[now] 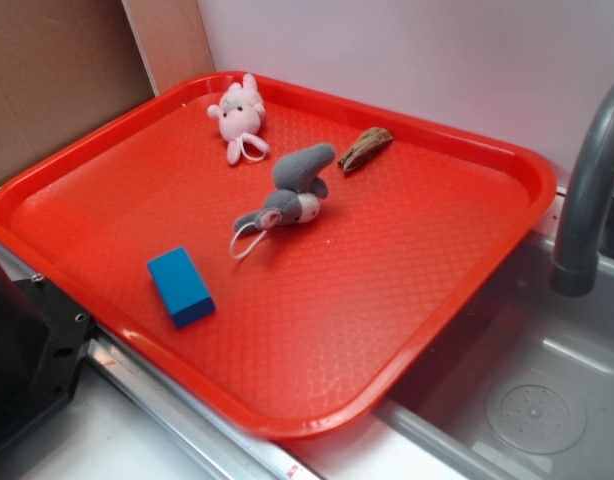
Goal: Grab the blue ball.
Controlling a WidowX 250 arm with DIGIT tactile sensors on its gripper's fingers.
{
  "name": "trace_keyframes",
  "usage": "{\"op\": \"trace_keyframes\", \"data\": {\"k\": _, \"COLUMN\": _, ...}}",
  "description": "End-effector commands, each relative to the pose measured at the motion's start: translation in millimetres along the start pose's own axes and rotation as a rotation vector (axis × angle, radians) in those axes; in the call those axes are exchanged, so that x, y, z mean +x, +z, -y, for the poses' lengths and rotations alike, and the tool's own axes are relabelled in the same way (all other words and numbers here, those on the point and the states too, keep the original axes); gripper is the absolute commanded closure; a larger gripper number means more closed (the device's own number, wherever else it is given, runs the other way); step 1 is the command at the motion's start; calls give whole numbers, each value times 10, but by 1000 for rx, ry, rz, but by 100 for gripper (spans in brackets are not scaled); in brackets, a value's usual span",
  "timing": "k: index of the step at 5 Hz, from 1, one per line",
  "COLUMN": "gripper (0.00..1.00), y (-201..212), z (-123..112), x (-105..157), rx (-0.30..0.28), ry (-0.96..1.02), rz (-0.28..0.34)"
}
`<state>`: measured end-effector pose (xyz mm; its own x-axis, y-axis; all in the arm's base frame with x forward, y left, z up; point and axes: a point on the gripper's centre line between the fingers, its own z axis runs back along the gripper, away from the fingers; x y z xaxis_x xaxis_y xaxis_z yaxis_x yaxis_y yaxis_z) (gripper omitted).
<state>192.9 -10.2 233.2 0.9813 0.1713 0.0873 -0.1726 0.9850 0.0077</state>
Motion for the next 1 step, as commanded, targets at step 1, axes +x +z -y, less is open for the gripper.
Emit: {"op": "trace_keyframes", "data": {"k": 1, "gripper": 100, "y": -89, "z": -303, "x": -96, "rx": 35, "ry": 16, "rz": 34}}
